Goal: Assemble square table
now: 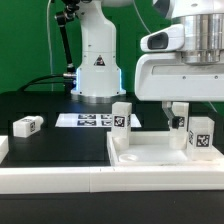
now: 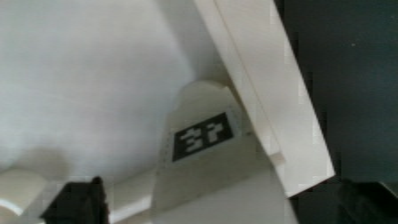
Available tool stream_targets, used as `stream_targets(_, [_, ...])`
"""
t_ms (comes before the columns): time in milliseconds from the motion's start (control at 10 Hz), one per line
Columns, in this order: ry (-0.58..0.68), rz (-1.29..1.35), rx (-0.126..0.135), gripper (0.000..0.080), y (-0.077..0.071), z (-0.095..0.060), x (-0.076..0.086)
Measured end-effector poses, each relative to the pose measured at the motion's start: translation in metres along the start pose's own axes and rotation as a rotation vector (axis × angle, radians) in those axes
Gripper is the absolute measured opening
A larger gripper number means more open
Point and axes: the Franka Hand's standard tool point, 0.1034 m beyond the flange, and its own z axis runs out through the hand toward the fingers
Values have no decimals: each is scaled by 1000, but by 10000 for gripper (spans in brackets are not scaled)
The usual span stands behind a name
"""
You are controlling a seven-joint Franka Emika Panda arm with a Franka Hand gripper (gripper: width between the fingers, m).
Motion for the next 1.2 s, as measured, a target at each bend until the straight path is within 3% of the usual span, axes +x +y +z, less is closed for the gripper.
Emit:
stream_targets(600, [4, -383, -27, 622, 7, 0, 4])
stream_targets(800, [4, -365, -27, 286, 7, 0, 4])
stream_targets(1200, [7, -135, -25, 290, 7, 0, 4])
